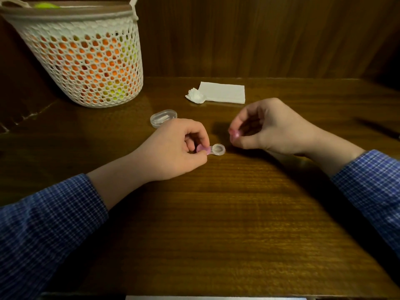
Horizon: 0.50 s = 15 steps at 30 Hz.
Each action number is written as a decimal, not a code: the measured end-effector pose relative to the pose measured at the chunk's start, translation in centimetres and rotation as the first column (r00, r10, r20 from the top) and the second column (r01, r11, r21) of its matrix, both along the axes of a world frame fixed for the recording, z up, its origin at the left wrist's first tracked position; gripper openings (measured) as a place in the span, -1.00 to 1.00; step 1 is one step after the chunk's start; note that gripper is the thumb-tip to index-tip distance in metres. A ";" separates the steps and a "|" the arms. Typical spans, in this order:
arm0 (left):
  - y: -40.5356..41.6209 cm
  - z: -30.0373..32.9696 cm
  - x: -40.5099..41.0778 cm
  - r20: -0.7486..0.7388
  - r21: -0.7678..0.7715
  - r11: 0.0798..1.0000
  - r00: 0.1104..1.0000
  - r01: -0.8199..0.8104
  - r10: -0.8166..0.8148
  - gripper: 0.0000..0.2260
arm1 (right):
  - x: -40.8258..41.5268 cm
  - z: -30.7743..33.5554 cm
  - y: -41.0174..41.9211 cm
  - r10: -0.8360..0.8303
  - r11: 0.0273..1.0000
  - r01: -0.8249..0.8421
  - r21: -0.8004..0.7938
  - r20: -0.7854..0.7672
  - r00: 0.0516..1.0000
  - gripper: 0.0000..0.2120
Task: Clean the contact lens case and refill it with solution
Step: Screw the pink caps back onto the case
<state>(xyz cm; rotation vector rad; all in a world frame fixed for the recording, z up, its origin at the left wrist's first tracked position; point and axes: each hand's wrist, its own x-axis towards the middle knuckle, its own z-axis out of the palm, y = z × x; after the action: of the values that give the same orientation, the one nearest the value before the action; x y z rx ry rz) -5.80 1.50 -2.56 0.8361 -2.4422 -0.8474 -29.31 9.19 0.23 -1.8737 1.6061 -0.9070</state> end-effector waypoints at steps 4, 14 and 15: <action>-0.1 -0.1 0.0 0.002 0.005 1.000 1.000 -0.005 0.005 -0.82 | 0.2 -0.2 0.3 0.015 0.999 -0.015 -0.044 -0.014 1.000 -0.82; -0.2 0.0 0.0 0.011 0.015 1.000 1.000 0.008 -0.008 -0.82 | 1.9 -0.9 0.4 0.087 0.993 -0.102 -0.053 -0.239 0.967 -0.62; -0.2 0.0 0.0 0.011 0.015 1.000 1.000 0.008 -0.008 -0.82 | 2.0 -0.9 0.4 0.082 0.994 -0.098 -0.057 -0.241 0.967 -0.61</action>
<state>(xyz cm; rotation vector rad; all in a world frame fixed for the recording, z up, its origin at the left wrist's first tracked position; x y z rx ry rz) -5.76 1.27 -2.51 0.8397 -2.4535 -0.8669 -27.35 9.56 -0.68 -2.1535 1.6279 -0.7284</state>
